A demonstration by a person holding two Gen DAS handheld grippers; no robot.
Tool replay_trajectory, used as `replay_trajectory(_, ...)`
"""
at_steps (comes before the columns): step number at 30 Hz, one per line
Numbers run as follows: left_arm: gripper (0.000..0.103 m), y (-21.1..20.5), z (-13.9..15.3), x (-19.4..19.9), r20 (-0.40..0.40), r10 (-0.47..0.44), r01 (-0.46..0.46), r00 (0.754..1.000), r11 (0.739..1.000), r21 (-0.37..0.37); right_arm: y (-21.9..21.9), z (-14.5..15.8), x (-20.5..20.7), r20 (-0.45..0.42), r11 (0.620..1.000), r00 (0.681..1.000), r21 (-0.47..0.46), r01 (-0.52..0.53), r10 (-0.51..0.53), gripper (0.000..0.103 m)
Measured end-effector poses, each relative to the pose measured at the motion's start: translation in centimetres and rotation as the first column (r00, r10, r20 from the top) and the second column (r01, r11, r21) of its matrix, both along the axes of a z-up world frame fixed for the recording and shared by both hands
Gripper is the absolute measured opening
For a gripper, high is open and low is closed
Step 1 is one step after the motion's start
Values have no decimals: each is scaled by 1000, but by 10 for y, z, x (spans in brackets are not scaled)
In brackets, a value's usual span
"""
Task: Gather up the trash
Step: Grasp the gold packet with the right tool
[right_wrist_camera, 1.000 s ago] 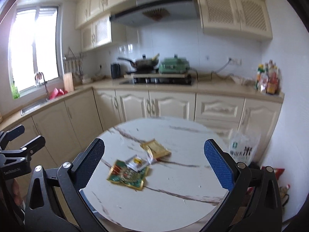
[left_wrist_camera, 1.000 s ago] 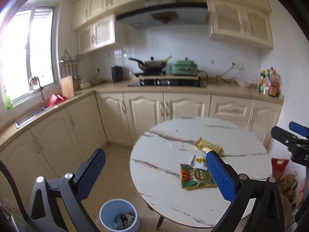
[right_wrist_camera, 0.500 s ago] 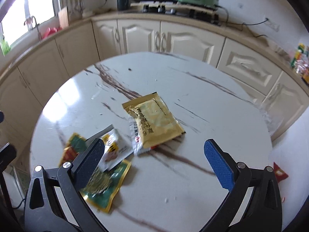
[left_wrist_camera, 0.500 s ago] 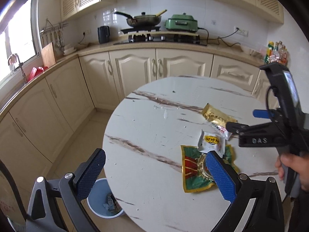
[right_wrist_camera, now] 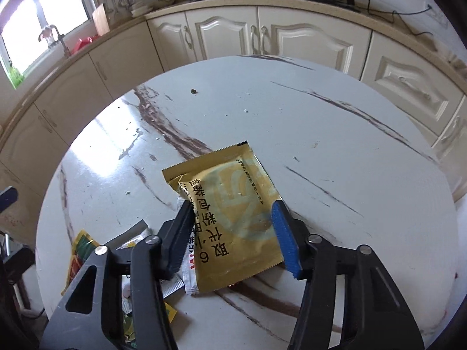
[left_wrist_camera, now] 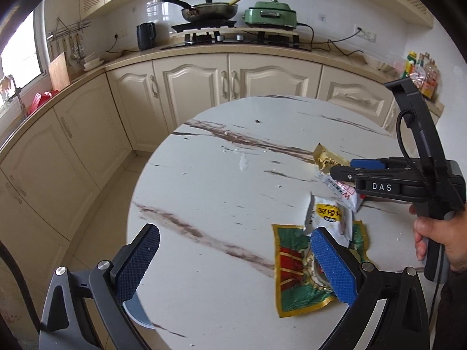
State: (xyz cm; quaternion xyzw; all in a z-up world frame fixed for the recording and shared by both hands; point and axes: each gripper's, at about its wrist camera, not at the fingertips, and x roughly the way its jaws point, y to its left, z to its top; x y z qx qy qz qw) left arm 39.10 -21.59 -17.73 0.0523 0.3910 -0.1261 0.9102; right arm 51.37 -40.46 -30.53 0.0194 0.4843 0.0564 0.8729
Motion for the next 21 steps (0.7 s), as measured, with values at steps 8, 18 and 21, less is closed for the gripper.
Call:
replay_trajectory(8, 102, -23, -8, 8, -34, -62, 62, 998, 998, 10, -15, 6, -14, 32, 998, 999, 59, -19, 17, 34)
replay_trajectory(18, 102, -58, -20, 32, -82, -120, 122, 989, 992, 19, -32, 19, -37, 82, 993, 996, 114, -33, 24, 17)
replay_trajectory(21, 97, -76, -33, 47, -105, -121, 128, 987, 990, 66, -43, 21, -43, 96, 984, 995, 176, -18, 1, 15)
